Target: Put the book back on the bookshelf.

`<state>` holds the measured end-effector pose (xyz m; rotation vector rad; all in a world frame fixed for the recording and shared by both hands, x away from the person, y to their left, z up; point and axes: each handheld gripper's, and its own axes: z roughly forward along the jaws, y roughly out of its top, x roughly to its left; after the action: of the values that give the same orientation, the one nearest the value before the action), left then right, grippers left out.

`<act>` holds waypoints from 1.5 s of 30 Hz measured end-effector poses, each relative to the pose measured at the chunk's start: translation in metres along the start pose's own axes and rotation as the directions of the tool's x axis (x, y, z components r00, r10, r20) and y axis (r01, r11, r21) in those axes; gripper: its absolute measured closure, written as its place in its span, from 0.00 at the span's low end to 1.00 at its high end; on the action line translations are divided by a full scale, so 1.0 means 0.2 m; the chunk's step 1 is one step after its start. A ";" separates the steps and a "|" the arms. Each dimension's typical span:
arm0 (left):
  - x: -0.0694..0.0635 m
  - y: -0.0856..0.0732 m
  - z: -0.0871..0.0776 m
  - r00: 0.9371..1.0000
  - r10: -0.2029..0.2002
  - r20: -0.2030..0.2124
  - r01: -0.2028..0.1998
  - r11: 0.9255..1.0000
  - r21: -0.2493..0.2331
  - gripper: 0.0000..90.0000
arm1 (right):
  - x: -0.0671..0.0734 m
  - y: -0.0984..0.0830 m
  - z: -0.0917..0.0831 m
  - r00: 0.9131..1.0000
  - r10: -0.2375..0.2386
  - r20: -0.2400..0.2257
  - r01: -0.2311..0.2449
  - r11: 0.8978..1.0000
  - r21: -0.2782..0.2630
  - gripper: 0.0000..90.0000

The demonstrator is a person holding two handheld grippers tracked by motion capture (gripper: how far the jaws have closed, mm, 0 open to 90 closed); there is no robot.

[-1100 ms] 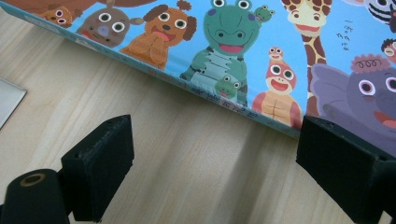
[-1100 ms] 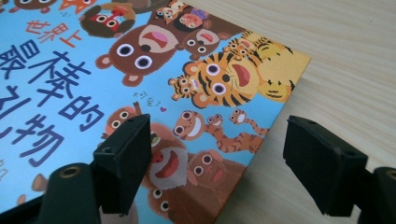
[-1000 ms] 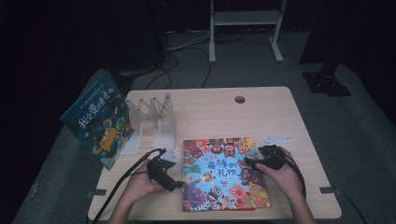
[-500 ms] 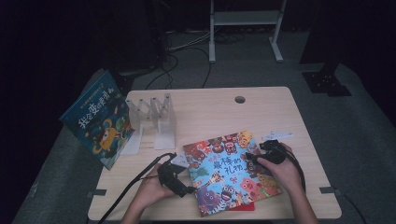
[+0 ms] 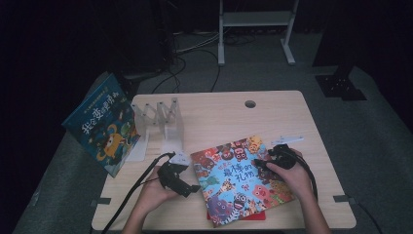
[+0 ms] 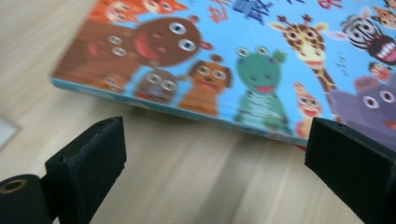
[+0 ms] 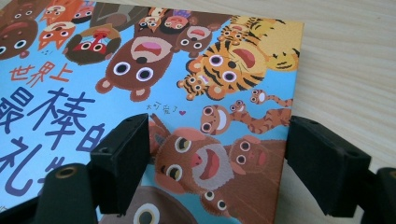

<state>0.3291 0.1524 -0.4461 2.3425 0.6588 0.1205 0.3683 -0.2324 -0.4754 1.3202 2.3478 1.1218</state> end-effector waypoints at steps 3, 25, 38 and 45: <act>0.03 0.01 -0.01 1.000 -0.010 -0.014 0.010 1.000 -0.011 0.05 | 0.02 0.02 0.03 1.000 -0.011 -0.007 0.011 1.000 0.005 0.24; 0.11 0.00 0.04 0.999 -0.047 -0.019 0.047 0.999 -0.010 0.04 | 0.23 0.19 0.23 0.985 -0.126 -0.120 0.130 0.991 0.024 0.22; 0.11 -0.02 0.09 0.998 -0.067 0.019 0.067 0.998 0.009 0.03 | 0.33 0.22 0.26 0.966 -0.207 -0.158 0.212 0.977 0.016 0.25; 0.11 -0.02 0.10 0.995 -0.086 0.054 0.086 0.996 0.004 0.02 | 0.30 0.17 0.15 0.968 -0.221 -0.120 0.223 0.975 0.004 0.31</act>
<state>0.3509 0.1529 -0.4668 2.3067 0.7314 0.0173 0.3706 -0.1577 -0.4619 0.9886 2.5197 1.1398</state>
